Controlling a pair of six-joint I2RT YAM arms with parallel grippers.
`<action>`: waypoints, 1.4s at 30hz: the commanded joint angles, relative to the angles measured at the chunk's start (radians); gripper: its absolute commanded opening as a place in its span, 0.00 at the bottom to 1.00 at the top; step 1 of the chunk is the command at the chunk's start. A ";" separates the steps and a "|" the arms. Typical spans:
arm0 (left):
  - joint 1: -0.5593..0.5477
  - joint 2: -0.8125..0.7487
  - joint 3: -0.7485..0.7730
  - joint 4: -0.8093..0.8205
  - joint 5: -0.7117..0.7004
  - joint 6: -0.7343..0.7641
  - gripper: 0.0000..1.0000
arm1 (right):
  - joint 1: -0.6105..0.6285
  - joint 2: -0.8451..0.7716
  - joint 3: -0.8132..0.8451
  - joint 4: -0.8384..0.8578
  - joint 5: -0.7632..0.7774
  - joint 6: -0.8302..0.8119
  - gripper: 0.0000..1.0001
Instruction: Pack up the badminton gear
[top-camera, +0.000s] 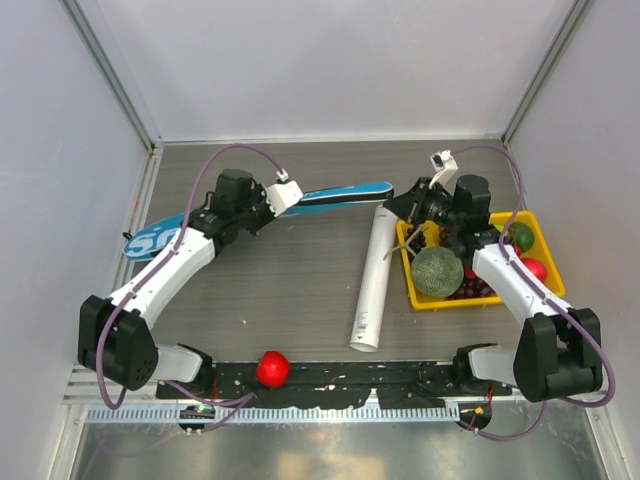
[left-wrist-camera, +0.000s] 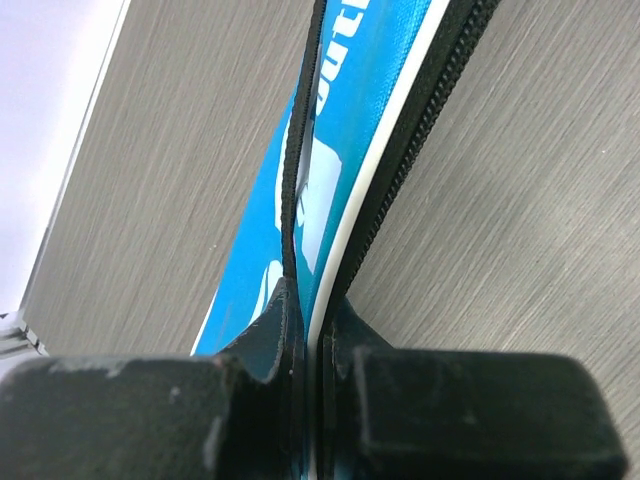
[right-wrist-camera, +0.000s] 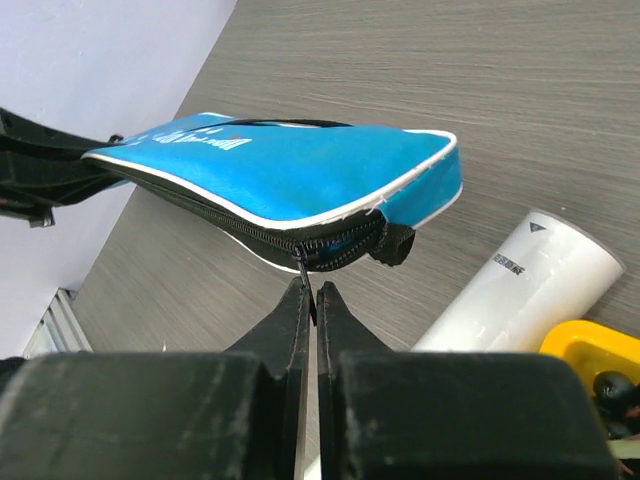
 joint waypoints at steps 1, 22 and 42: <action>0.100 -0.089 -0.028 0.117 -0.151 0.070 0.00 | -0.128 -0.008 0.080 -0.081 0.084 -0.164 0.05; 0.100 -0.167 -0.281 0.500 -0.213 0.228 0.00 | -0.304 0.481 -0.115 1.411 -0.330 1.382 0.05; 0.063 -0.100 -0.068 0.307 -0.300 0.055 0.00 | -0.343 0.501 -0.009 1.257 -0.390 1.218 0.18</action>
